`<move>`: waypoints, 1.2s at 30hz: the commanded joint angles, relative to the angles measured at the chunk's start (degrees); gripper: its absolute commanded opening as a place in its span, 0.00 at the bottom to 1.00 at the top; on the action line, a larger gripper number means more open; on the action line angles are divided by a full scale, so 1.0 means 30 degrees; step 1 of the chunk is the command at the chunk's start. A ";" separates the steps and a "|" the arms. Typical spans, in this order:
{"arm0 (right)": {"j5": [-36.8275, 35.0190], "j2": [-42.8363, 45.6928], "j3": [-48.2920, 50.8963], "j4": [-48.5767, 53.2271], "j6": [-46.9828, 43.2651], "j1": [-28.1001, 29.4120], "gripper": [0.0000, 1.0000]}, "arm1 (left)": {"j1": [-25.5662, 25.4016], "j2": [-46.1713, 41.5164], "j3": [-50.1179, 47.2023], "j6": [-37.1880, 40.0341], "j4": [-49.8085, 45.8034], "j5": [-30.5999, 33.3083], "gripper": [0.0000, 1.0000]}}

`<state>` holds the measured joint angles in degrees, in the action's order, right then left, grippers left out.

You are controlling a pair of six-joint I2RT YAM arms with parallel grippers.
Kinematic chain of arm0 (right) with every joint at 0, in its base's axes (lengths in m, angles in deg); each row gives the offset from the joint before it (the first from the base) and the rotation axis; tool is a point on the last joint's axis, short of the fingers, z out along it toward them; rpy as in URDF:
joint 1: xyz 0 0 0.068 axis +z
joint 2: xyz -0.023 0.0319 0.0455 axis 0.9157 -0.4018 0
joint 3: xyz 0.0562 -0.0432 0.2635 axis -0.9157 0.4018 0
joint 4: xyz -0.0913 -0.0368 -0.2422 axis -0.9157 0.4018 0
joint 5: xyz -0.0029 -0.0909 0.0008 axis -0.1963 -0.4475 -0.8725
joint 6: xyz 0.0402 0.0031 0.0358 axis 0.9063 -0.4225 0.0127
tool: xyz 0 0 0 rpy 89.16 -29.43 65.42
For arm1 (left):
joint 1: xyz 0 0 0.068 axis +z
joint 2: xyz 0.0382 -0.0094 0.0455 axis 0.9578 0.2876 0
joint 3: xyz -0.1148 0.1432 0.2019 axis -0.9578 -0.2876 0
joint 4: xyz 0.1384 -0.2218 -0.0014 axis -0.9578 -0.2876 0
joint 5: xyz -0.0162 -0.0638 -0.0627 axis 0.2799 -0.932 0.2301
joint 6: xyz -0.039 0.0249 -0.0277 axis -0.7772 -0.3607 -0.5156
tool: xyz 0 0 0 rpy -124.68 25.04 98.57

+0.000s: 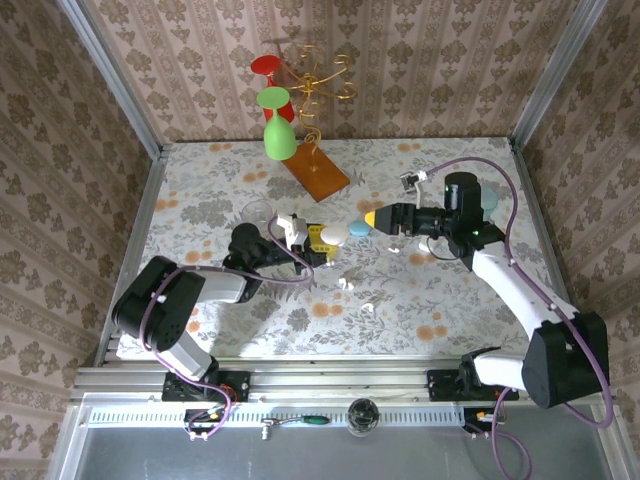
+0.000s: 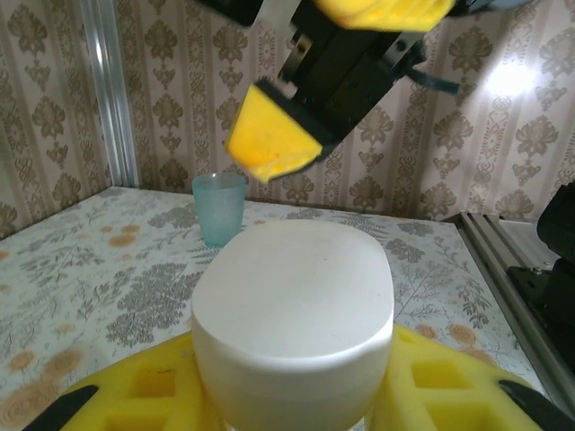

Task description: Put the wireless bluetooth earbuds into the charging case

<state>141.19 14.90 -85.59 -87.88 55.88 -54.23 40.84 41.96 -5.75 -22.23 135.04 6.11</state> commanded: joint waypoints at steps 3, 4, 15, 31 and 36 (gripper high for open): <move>-0.5607 0.1034 -0.1519 0.5538 -1.0348 0.2739 0.89 | -0.0198 -0.1038 -0.0461 -0.0526 0.0441 0.0685 0.30; -0.7195 0.1114 -0.1637 0.6011 -1.1728 0.3747 0.90 | -0.0269 -0.1150 -0.0534 -0.0470 0.0439 0.0800 0.30; -1.0467 0.0314 -0.1328 0.2409 -1.0973 0.6170 0.90 | -0.0434 -0.1278 -0.0785 0.0264 0.0351 0.0246 0.31; -1.1058 -0.0536 -0.1595 0.2284 -1.1505 0.6674 0.92 | -0.0434 -0.1175 -0.0345 -0.0491 0.0351 0.0337 0.31; -1.2667 -0.0130 -0.1286 0.0884 -0.9626 0.6668 0.89 | -0.0434 -0.1164 -0.0547 0.0157 0.0351 -0.0011 0.32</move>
<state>108.19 13.37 -88.98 -79.84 23.47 -34.19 39.99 39.51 -7.66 -22.82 134.93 8.54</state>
